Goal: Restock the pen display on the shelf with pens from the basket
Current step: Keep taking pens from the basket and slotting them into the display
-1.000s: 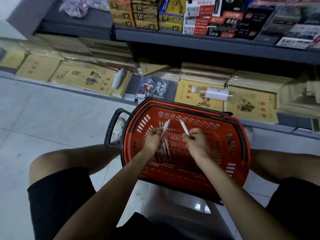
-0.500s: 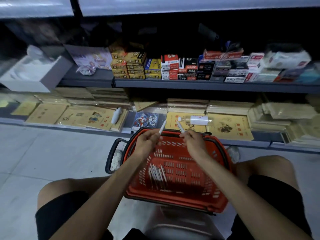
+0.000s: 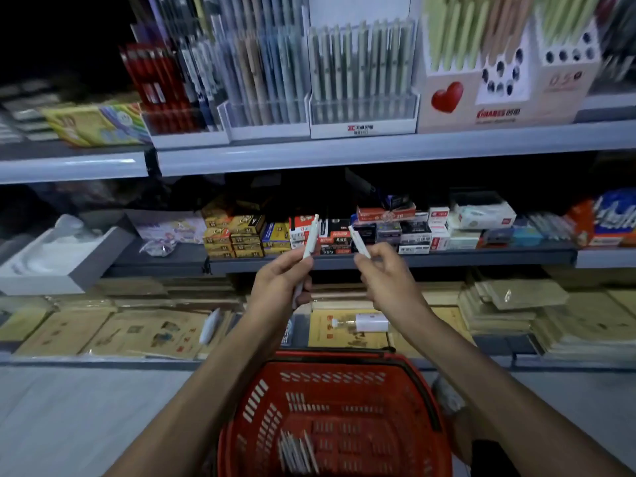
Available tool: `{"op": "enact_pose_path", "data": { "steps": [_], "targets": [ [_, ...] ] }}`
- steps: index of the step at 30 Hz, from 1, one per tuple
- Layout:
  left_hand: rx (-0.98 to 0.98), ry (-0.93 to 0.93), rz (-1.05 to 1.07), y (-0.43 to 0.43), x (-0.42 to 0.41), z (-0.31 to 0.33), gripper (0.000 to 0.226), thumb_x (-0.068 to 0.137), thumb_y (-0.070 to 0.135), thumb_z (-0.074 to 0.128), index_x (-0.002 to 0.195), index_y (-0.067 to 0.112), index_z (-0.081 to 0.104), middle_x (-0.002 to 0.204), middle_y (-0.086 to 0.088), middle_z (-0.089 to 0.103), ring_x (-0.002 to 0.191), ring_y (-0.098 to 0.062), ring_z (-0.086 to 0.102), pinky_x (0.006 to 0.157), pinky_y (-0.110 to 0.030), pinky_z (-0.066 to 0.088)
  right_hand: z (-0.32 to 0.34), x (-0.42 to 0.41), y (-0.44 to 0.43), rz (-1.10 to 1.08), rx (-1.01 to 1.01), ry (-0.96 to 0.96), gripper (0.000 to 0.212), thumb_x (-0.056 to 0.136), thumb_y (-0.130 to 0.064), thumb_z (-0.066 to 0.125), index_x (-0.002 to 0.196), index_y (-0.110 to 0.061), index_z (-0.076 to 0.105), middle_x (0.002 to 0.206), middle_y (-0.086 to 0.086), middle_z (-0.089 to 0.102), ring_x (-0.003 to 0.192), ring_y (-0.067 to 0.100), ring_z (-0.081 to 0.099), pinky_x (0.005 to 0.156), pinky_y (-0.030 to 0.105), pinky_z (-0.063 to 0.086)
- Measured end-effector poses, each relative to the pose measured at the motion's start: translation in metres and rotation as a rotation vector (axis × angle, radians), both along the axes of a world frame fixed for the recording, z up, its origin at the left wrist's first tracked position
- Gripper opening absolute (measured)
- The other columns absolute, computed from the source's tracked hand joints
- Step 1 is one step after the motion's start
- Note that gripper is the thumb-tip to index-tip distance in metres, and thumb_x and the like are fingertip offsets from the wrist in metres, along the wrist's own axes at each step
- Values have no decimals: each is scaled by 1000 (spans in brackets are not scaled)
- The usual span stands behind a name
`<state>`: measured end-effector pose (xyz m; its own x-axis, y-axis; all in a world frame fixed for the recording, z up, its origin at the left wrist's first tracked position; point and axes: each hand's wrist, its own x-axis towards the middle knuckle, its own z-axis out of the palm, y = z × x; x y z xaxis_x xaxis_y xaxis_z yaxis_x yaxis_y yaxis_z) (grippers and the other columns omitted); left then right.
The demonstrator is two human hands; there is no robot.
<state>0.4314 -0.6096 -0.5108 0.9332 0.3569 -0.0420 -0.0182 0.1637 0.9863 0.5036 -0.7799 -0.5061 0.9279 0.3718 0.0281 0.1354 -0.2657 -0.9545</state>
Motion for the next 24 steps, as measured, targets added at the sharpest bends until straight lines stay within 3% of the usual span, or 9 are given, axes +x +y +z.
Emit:
{"op": "enact_pose_path", "data": {
  "steps": [3, 6, 8, 11, 14, 17, 20, 24],
  "targets": [
    [-28, -86, -13, -7, 17, 29, 26, 103, 11, 61, 128, 6, 68, 86, -8, 55, 68, -11, 50, 58, -27, 37, 33, 8, -7, 22, 70, -74, 22, 109, -32, 45, 96, -16, 52, 72, 9, 48, 59, 23, 44, 58, 41, 39],
    [-97, -132, 0, -17, 32, 54, 25, 104, 12, 59, 125, 6, 70, 89, -6, 65, 72, -12, 58, 60, -27, 45, 62, 22, -15, -26, 170, -34, 21, 108, -22, 49, 106, -7, 64, 83, 6, 65, 74, 19, 63, 75, 42, 58],
    [-118, -148, 1, -26, 42, 71, 25, 106, 12, 54, 123, 7, 71, 86, -3, 67, 69, -10, 60, 60, -25, 48, 78, 32, -20, -56, 223, -13, 24, 108, -19, 49, 110, -4, 68, 89, 7, 67, 80, 18, 66, 82, 40, 59],
    [-130, -178, -5, -38, 56, 91, 28, 108, 12, 47, 118, 8, 73, 81, 0, 66, 63, -9, 58, 55, -23, 47, 102, 41, -26, -52, 349, 49, 24, 108, -19, 50, 108, -5, 69, 93, 12, 67, 76, 18, 68, 72, 30, 60],
    [-170, -199, -27, -46, 69, 106, 26, 107, 12, 49, 114, 9, 73, 81, 0, 66, 65, -11, 59, 56, -25, 48, 122, 47, -31, -62, 428, 40, 19, 103, -17, 60, 105, -2, 71, 99, 20, 73, 76, 25, 73, 76, 37, 63],
    [-188, -209, -28, -53, 82, 121, 16, 103, 10, 59, 110, 10, 73, 83, -2, 70, 73, -15, 64, 65, -27, 55, 139, 57, -34, -146, 380, -111, 17, 90, -16, 78, 95, 0, 75, 93, 21, 75, 82, 33, 76, 74, 35, 65],
    [-201, -227, -7, -59, 95, 135, 18, 99, 7, 66, 115, 8, 71, 90, -5, 73, 82, -17, 69, 85, -36, 63, 156, 70, -36, -202, 287, -234, 23, 79, -21, 89, 81, -6, 71, 76, 12, 74, 72, 27, 74, 75, 39, 63],
    [-130, -271, 21, -66, 111, 156, 20, 95, 9, 73, 115, 12, 75, 93, -1, 76, 91, -14, 73, 95, -42, 61, 182, 88, -34, -160, 295, -261, 10, 97, -19, 71, 100, -11, 66, 86, 10, 67, 70, 13, 64, 74, 36, 56]
  ]
}}
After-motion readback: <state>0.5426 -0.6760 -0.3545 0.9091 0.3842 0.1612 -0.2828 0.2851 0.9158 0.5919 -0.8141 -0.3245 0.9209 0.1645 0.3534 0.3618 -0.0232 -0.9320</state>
